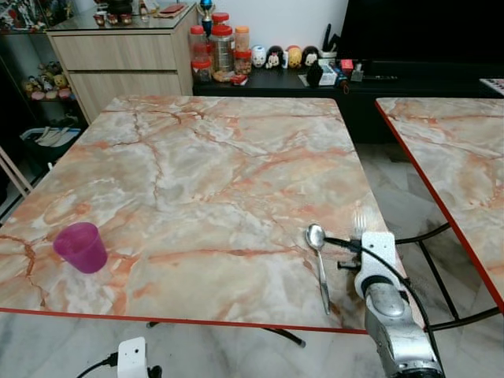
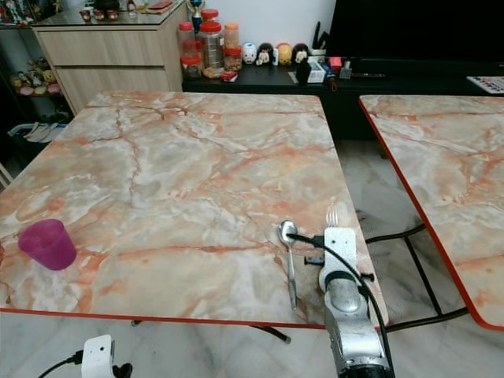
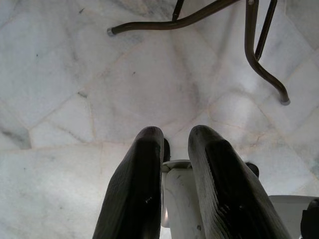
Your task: Setting the table
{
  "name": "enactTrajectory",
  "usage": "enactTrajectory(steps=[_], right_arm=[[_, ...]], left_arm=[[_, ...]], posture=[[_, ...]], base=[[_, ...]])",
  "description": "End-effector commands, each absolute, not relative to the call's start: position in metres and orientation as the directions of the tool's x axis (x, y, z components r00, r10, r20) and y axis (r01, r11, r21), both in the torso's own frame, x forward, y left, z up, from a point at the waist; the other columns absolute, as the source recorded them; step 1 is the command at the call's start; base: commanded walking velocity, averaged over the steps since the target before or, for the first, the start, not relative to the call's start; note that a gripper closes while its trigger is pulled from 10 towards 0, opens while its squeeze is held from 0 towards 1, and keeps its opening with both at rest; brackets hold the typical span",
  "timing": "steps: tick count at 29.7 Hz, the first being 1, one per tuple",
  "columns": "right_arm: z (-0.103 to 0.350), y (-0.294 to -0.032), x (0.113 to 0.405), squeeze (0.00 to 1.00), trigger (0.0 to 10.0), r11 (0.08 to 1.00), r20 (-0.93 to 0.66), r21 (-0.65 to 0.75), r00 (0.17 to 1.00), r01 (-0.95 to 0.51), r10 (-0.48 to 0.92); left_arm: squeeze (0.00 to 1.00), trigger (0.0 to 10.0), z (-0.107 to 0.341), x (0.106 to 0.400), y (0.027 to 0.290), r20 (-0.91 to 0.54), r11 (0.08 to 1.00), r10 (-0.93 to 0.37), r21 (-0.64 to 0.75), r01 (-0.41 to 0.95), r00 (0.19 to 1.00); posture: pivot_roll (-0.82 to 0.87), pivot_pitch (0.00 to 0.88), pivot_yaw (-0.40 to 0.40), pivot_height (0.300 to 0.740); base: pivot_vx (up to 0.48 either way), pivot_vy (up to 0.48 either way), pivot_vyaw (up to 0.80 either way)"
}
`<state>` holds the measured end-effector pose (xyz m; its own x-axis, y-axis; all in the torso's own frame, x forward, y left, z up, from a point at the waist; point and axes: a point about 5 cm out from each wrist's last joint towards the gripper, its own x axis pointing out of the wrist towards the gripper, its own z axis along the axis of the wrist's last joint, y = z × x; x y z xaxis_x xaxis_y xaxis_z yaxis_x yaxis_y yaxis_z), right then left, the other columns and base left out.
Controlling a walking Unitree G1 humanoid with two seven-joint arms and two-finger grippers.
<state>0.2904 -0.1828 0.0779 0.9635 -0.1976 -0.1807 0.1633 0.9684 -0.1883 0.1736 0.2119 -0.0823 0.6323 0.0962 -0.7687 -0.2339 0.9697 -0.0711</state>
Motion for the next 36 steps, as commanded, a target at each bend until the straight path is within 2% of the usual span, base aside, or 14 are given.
enactTrajectory(steps=[1, 3, 10, 21, 36], right_arm=[[0.101, -0.174, 0.296, 0.0, 10.0, 0.974, -0.043, -0.179, 0.988, 0.136, -0.146], [0.106, -0.167, 0.297, 0.0, 10.0, 0.985, -0.016, -0.134, 0.994, 0.106, -0.109], [0.107, -0.161, 0.296, 0.0, 10.0, 0.988, 0.014, -0.134, 0.997, 0.076, -0.075], [0.121, -0.159, 0.294, 0.0, 10.0, 0.994, 0.139, -0.098, 0.99, 0.053, -0.039], [0.12, -0.158, 0.291, 0.0, 10.0, 0.994, 0.159, -0.108, 0.987, 0.033, -0.015]], left_arm=[[0.0, 10.0, -0.082, 0.174, 0.21, -0.77, 0.969, 0.094, -0.074, -0.235, 0.632], [0.0, 10.0, -0.083, 0.174, 0.208, -0.769, 0.97, 0.098, -0.067, -0.233, 0.631], [0.0, 10.0, -0.083, 0.174, 0.209, -0.767, 0.971, 0.112, -0.05, -0.233, 0.632], [0.0, 10.0, -0.084, 0.17, 0.209, -0.771, 0.97, 0.12, -0.044, -0.24, 0.626], [0.0, 10.0, -0.085, 0.169, 0.208, -0.772, 0.97, 0.115, -0.048, -0.238, 0.626]], posture=[[-0.04, 0.0, -0.004, 0.74], [-0.04, 0.0, -0.005, 0.74], [-0.04, 0.0, -0.009, 0.74], [-0.05, 0.0, -0.009, 0.74], [-0.06, 0.0, -0.009, 0.74]], base=[[0.0, 0.0, 0.0], [0.0, 0.0, 0.0], [0.0, -0.115, 0.0], [0.0, -0.422, 0.0], [0.0, -0.48, 0.0]])
